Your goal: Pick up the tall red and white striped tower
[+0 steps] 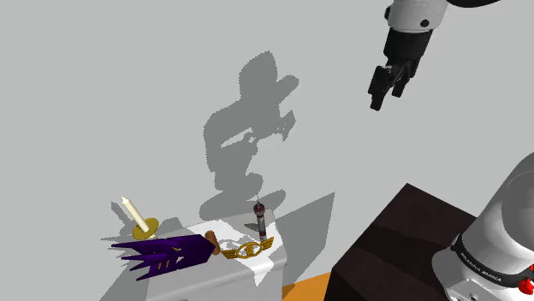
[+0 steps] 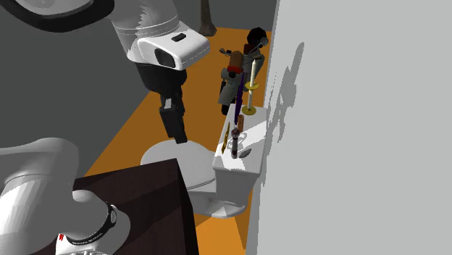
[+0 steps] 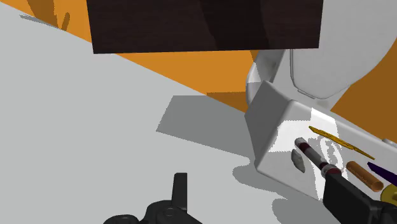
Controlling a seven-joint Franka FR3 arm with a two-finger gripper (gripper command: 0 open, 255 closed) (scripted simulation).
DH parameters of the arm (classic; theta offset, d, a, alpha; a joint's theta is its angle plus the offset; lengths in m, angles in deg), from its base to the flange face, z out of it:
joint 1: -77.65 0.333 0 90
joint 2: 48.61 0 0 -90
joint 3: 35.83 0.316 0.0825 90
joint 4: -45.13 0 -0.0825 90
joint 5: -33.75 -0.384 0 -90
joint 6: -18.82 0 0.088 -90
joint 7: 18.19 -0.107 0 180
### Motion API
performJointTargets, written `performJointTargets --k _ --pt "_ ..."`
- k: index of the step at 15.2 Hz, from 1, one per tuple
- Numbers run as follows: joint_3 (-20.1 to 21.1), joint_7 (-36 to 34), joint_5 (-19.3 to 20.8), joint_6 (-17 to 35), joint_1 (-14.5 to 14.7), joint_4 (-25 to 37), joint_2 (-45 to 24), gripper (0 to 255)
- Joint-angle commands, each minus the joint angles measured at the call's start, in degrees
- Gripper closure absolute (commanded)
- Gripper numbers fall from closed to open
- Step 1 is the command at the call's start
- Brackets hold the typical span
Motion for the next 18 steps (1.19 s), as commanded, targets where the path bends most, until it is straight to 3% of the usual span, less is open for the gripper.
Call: performJointTargets --k 1,11,18 --pt "0.0 0.0 0.0 0.0 0.0 0.0 0.0 0" --pt "9.1 -7.59 -1.59 20.8 2.57 -8.98 -8.64 0" --pt "16.48 -14.93 1.09 35.47 2.12 -10.08 -20.47 0"
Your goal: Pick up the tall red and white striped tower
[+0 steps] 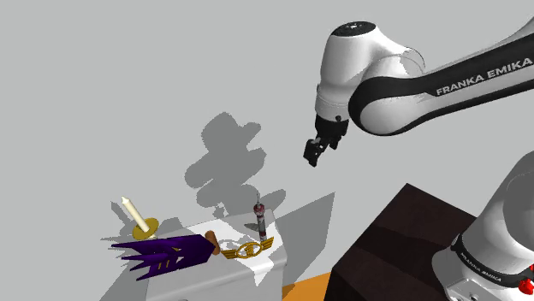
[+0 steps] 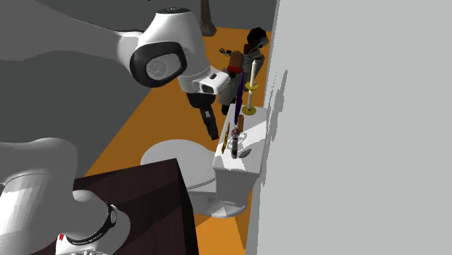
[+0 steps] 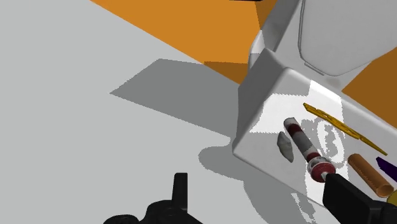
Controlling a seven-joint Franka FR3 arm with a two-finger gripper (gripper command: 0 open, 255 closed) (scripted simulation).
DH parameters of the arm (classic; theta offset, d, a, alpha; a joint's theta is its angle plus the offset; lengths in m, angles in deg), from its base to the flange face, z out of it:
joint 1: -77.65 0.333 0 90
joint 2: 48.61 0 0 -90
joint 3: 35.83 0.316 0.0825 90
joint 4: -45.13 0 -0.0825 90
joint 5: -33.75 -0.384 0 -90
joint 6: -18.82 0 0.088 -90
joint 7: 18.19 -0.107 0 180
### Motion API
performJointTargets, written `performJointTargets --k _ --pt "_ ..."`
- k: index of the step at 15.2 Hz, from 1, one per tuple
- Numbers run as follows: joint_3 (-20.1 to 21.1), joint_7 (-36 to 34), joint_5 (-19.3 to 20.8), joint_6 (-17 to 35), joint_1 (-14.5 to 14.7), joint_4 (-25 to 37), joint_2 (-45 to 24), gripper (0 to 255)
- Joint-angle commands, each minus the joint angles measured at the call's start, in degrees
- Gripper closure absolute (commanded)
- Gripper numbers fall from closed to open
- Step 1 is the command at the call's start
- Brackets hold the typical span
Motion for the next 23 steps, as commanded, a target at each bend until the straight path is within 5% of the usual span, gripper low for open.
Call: performJointTargets --k 1,6,11,17,23 --pt "2.32 -2.68 1.53 4.09 -0.47 0.24 -3.83 0" --pt "8.29 -11.78 9.72 12.7 -3.25 2.85 -15.04 0" --pt "12.41 -25.74 25.52 17.42 -5.52 8.39 -28.16 0" --pt "9.16 -41.31 44.67 17.43 -0.09 18.5 -44.05 0" --pt "4.86 -48.72 54.08 17.07 5.72 26.68 -54.77 0"
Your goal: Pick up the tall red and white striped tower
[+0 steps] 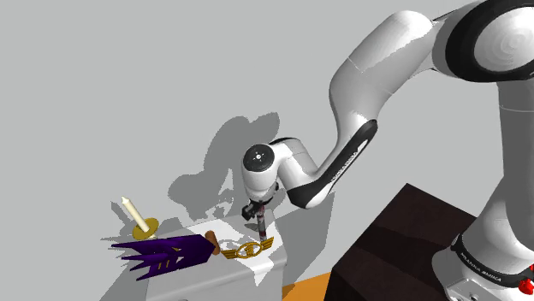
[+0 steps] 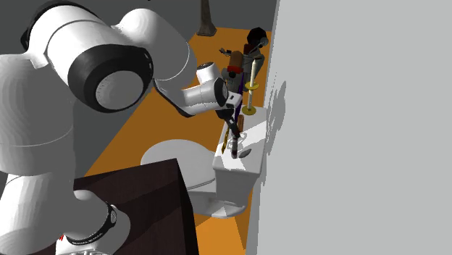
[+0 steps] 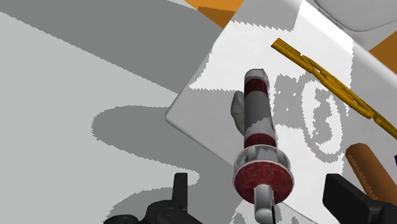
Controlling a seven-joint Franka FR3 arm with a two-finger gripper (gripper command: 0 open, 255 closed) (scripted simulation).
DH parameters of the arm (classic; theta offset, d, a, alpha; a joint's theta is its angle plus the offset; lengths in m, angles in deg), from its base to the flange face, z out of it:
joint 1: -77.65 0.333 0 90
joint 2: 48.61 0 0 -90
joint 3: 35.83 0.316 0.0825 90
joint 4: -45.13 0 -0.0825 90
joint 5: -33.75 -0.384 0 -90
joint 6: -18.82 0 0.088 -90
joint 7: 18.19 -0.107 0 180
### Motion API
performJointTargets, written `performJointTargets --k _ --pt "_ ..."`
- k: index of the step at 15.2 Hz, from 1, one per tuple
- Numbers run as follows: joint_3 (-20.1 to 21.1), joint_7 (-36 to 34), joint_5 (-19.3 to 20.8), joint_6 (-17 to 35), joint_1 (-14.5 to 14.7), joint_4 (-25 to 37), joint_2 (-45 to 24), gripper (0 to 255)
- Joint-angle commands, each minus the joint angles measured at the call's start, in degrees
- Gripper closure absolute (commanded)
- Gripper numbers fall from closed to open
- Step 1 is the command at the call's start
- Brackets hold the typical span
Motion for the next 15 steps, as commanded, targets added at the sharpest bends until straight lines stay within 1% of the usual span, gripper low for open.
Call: performJointTargets --k 1,5,8,9,15 --pt "-0.88 -1.53 1.7 0.34 0.95 1.01 -1.82 0" --pt "-2.42 -3.96 4.4 1.5 2.1 1.94 -4.52 0" --pt "-2.64 -4.3 4.78 1.66 2.27 2.09 -4.91 0" --pt "-2.64 -4.31 4.79 1.67 2.27 2.07 -4.9 255" --pt "-2.63 -4.28 4.75 1.64 2.27 2.11 -4.9 255"
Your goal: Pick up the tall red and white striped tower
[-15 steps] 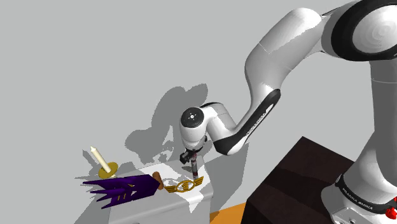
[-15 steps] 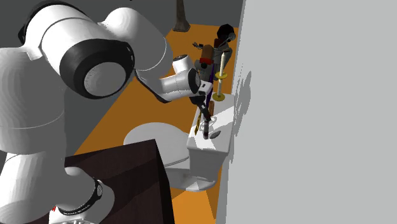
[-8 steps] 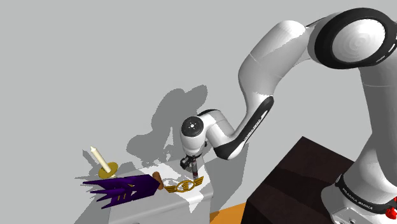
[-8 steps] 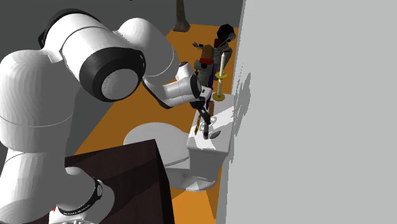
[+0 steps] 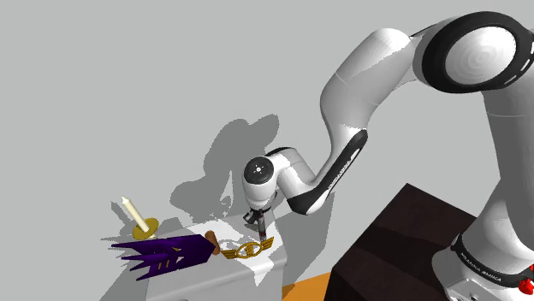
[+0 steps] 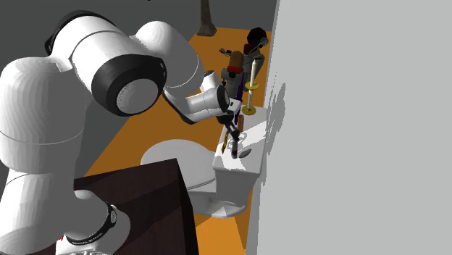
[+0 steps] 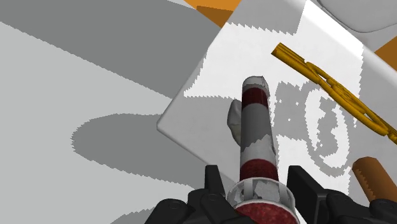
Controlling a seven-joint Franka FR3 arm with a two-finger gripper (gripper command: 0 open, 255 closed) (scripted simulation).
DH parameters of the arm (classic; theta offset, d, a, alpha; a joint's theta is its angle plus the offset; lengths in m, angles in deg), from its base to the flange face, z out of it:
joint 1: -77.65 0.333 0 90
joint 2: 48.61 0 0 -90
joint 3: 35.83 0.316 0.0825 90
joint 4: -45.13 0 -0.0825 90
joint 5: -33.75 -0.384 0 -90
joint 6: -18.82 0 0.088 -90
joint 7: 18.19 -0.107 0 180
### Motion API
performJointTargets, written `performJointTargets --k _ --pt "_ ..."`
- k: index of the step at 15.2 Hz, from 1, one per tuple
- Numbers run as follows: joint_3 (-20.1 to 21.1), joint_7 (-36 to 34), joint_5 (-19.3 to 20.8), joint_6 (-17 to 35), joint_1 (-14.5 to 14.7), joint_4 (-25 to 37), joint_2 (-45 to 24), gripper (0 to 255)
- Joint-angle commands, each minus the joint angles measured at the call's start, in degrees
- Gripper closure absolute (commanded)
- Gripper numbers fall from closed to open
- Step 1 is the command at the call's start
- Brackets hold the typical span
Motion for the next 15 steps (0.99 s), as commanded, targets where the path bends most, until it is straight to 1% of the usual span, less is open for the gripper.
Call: performJointTargets --k 1,3,15 --pt "-0.02 0.01 -0.01 -0.02 -0.01 -0.02 -0.01 255" --pt "-0.04 -0.02 0.03 0.0 -0.01 -0.02 -0.03 255" --pt "4.52 7.42 -8.3 -3.65 -3.39 -2.31 7.9 255"
